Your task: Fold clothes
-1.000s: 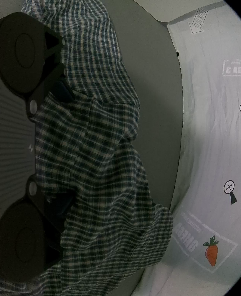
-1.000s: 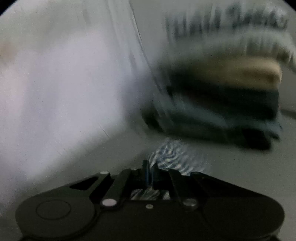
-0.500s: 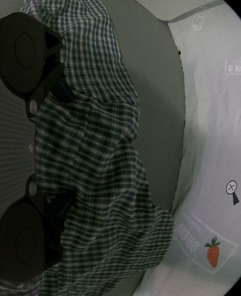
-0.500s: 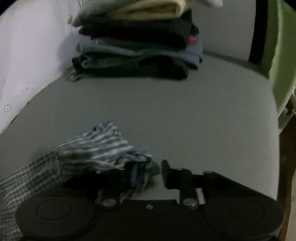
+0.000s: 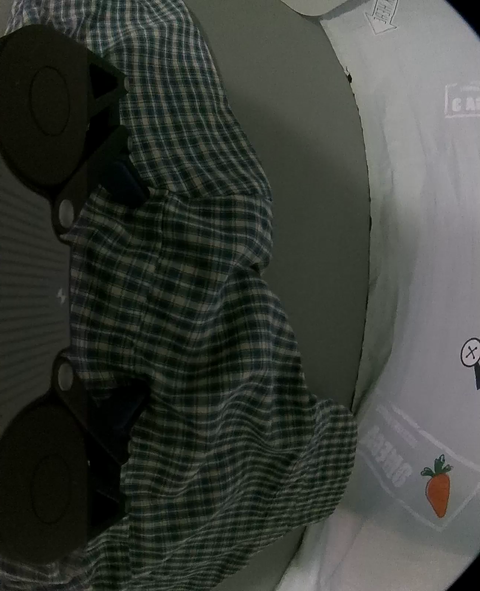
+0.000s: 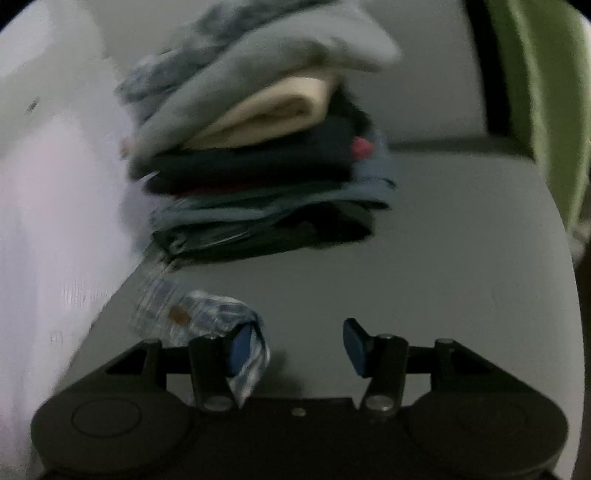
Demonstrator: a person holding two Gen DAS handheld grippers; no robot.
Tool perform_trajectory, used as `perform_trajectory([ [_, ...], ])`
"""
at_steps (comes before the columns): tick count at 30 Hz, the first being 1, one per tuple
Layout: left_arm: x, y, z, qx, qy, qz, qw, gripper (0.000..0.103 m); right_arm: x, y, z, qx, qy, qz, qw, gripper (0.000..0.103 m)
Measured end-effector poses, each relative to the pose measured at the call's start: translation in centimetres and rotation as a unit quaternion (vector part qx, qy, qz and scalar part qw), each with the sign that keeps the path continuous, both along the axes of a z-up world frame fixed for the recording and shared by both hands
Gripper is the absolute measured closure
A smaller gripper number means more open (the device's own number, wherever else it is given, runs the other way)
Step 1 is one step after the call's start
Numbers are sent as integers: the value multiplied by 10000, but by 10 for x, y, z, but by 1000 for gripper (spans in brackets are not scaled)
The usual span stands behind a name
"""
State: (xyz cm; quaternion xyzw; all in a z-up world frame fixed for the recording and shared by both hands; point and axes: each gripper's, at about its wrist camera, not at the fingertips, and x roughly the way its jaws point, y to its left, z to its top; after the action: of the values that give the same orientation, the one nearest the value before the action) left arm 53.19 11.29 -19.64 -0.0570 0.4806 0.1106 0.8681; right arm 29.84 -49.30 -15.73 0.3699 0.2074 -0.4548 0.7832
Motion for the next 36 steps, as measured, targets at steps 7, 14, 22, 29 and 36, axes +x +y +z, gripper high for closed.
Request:
perform_trajectory([
  [7,-1,-1,-2,-13,85,-26,10000,0,-2,9,-10,-665,1390,-44,9880,57],
  [14,9,5,6,-208,321,65,9992,0,26,38,0,-1047,1325,1242,9778,55],
  [22,31,26,52,-379,-696,-667,9946,8,155,134,0,-960,449,4110,9055,54],
  [29,96,-6,16,4,-544,-2165,9748,7,282,277,-21,-1246,-101,6535,7465,40],
  [36,121,-36,-10,-100,-730,-2839,9560,16,366,358,-64,-1237,232,7317,6699,36],
])
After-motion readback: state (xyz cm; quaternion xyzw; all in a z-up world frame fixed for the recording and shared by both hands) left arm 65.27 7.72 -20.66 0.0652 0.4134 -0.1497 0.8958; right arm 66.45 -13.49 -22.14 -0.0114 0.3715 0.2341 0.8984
